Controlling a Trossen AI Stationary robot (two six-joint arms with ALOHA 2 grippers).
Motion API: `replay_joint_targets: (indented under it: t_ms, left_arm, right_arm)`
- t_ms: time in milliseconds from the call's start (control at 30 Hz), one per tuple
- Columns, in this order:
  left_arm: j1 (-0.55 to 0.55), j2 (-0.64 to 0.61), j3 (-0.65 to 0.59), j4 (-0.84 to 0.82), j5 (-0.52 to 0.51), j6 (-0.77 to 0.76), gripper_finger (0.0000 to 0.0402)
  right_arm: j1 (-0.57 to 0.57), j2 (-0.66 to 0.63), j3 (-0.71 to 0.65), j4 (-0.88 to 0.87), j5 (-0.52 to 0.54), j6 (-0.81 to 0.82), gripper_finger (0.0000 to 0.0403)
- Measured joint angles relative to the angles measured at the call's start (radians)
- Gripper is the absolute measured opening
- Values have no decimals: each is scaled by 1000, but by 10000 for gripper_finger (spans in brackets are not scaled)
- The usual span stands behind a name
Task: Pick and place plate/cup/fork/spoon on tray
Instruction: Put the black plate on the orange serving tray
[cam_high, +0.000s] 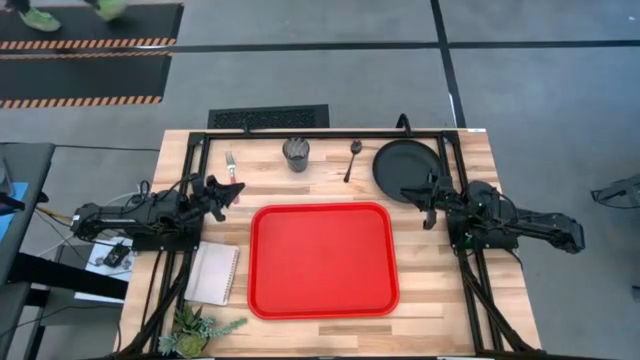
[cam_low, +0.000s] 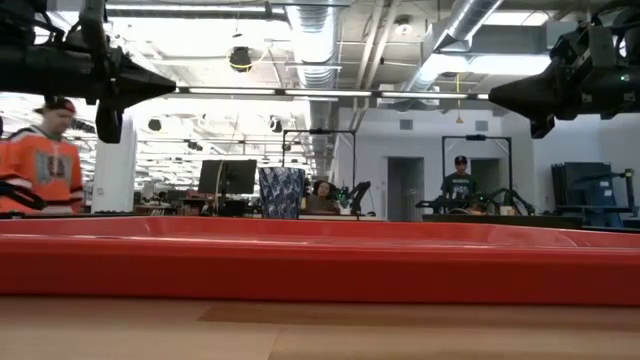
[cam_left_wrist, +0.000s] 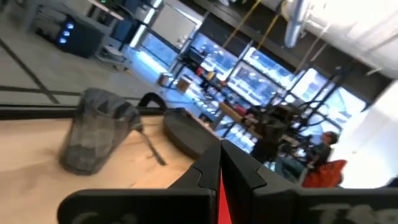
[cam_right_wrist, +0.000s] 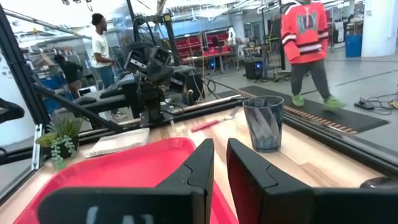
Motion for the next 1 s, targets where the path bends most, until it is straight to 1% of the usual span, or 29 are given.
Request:
replay_joint_targets:
  t_ms: [67, 167, 300, 367, 467, 633, 733, 800, 867, 1000]
  left_arm:
    - [0, 0, 0, 26, -34, -6, 0]
    - [0, 0, 0, 44, -42, 33, 2]
    - [1, 0, 1, 137, -49, 107, 28]
    - [1, 0, 6, 198, -47, 164, 52]
    - [1, 0, 41, 227, -45, 216, 98]
    - [1, 35, 125, 218, -13, 231, 179]
    - [1, 114, 209, 146, 28, 202, 213]
    - [1, 193, 281, 68, 55, 184, 224]
    - [1, 297, 358, 33, 84, 180, 228]
    - [13, 541, 526, 23, 73, 163, 225]
  right_arm:
    - [-2, 0, 0, 2, 5, 0, 72]
    - [-4, 0, 0, 5, 2, 9, 72]
    - [-6, -1, 13, 78, 1, 59, 72]
    - [-11, 3, 53, 86, 1, 78, 72]
    - [-15, 24, 138, 109, 2, 69, 72]
    - [-37, 101, 274, -17, 6, 22, 72]
    - [-49, 166, 342, -119, 42, 14, 72]
    - [-59, 215, 398, -201, 65, 16, 72]
    - [-69, 263, 469, -294, 83, 29, 72]
    - [-82, 355, 611, -456, 97, 81, 72]
